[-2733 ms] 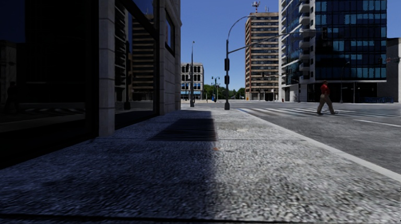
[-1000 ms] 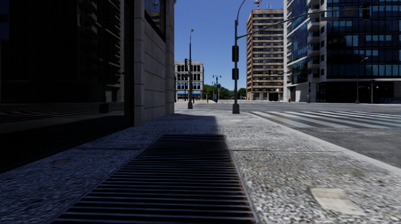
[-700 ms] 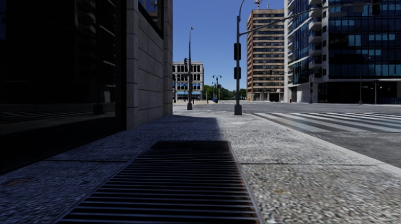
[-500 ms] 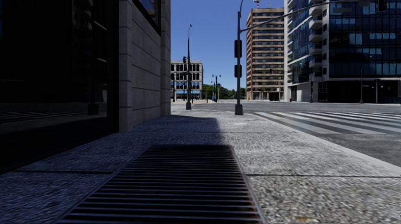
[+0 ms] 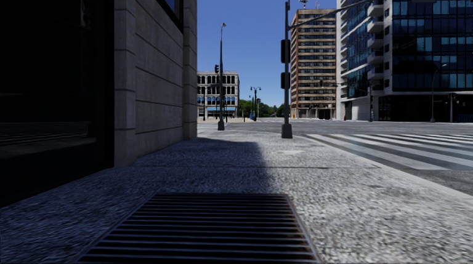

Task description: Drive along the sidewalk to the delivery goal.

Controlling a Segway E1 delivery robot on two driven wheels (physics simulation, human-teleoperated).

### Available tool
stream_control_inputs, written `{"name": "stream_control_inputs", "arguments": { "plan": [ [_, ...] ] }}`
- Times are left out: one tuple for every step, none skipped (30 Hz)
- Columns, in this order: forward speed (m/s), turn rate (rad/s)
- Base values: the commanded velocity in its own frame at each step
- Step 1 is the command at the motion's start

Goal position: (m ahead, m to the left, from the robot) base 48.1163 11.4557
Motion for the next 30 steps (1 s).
{"name": "stream_control_inputs", "arguments": {
  "plan": [
    [2.0, 0.0],
    [2.0, 0.0],
    [2.0, 0.0],
    [2.0, 0.0],
    [2.0, 0.0],
    [2.0, 0.0],
    [2.0, 0.0],
    [2.0, 0.0],
    [2.0, 0.0],
    [2.0, 0.0],
    [2.0, 0.0],
    [2.0, 0.0],
    [2.0, 0.0],
    [2.0, 0.0],
    [2.0, 0.0],
    [2.0, 0.0],
    [2.0, 0.0],
    [2.0, 0.0],
    [2.0, 0.0],
    [2.0, 0.0],
    [2.0, 0.0],
    [2.0, 0.0],
    [2.0, 0.0],
    [2.0, 0.0],
    [2.0, 0.0],
    [2.0, 0.0],
    [2.0, 0.0],
    [2.0, 0.0],
    [2.0, 0.0],
    [2.0, 0.0]
  ]
}}
